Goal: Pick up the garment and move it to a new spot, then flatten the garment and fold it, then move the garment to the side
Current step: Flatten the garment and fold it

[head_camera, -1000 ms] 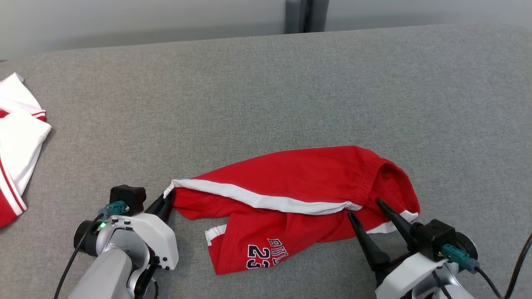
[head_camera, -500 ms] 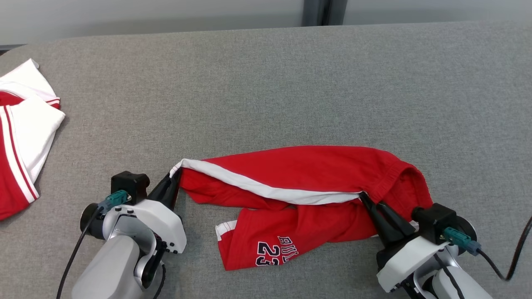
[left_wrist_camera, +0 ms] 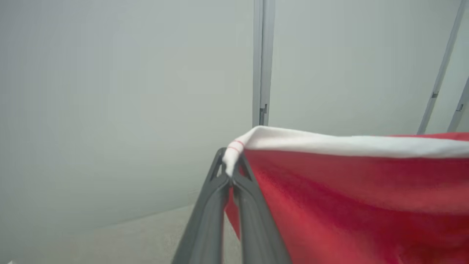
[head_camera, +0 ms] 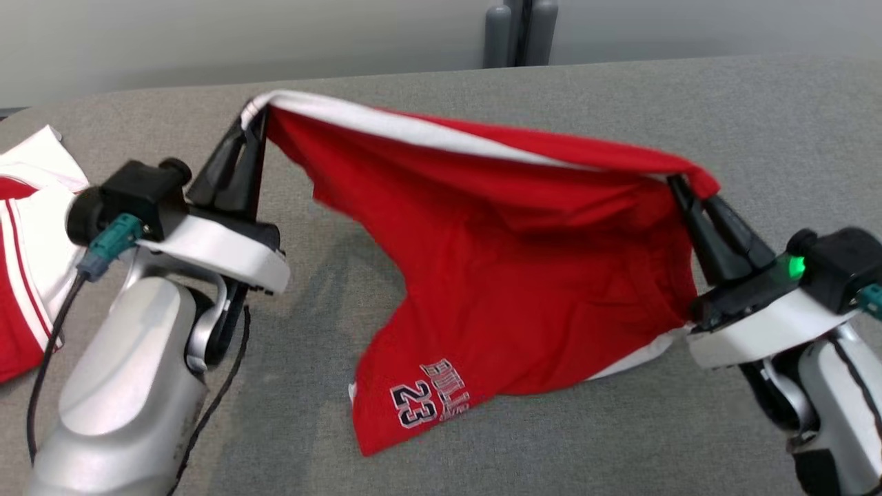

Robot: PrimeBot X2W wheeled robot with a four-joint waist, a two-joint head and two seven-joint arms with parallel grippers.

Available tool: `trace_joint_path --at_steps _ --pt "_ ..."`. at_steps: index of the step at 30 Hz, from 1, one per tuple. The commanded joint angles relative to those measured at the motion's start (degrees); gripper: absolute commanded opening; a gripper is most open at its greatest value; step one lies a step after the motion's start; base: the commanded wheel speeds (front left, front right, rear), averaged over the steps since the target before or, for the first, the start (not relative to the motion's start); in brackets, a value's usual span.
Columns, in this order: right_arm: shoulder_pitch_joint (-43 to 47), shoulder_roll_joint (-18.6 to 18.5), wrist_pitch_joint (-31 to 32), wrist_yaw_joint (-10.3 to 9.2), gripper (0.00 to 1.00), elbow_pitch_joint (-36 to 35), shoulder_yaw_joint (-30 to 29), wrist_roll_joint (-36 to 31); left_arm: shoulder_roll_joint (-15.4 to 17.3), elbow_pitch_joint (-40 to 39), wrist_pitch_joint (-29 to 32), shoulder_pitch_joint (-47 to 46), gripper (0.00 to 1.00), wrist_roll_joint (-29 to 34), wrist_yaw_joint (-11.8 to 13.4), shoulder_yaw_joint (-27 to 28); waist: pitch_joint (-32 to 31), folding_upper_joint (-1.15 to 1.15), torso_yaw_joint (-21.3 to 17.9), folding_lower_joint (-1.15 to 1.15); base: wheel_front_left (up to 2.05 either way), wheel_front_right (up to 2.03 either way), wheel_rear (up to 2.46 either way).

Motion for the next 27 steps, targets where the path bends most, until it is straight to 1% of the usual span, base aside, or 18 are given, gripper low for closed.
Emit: trace_joint_path --at_steps 1,5,8,14,17,21,24,27 --pt "-2.5 -1.4 0.6 0.09 0.0 -1.6 -1.0 0.0 1.0 -2.8 0.5 -2.5 0.0 0.8 0.7 0.4 -0.9 0.0 -0.4 0.0 0.0 0.0 0.0" --pt "-8.1 -2.9 1.6 0.1 0.0 -4.4 -2.5 0.8 2.4 -8.0 2.5 -7.1 0.0 1.9 1.3 1.0 -2.1 0.0 -0.9 0.0 0.0 0.0 0.0" --pt "-11.8 -3.3 2.4 0.1 0.0 -5.6 -3.2 1.4 3.1 -10.9 4.0 -10.5 0.0 2.4 1.5 1.4 -2.9 0.0 -1.2 0.0 0.0 0.0 0.0" --pt "-15.8 -3.4 3.3 0.09 0.0 -5.6 -3.3 3.2 3.0 -13.5 6.0 -13.7 0.0 2.0 1.3 1.1 -3.3 0.0 -1.3 0.0 0.0 0.0 0.0" --pt "-16.7 -3.3 3.3 0.09 0.0 -4.9 -3.0 3.9 2.8 -13.3 6.3 -14.6 0.0 1.8 0.9 0.7 -2.9 0.0 -1.3 0.0 0.0 0.0 0.0" --pt "-19.8 -3.3 3.2 0.1 0.0 -2.1 -2.3 5.6 2.2 -11.2 6.5 -17.1 0.0 0.9 -0.7 0.1 -1.0 0.0 -1.2 0.0 0.0 0.0 0.0" --pt "-23.8 -3.3 2.9 0.1 0.0 0.8 -0.8 6.9 1.6 -8.2 5.6 -20.3 0.0 0.8 -1.8 -0.1 1.0 0.0 -1.4 0.0 0.0 0.0 0.0" --pt "-29.2 -3.0 2.5 0.1 0.0 5.1 1.0 8.4 0.6 -2.9 3.9 -24.7 0.0 0.7 -3.3 -0.2 2.9 0.0 -1.5 0.0 0.0 0.0 0.0"
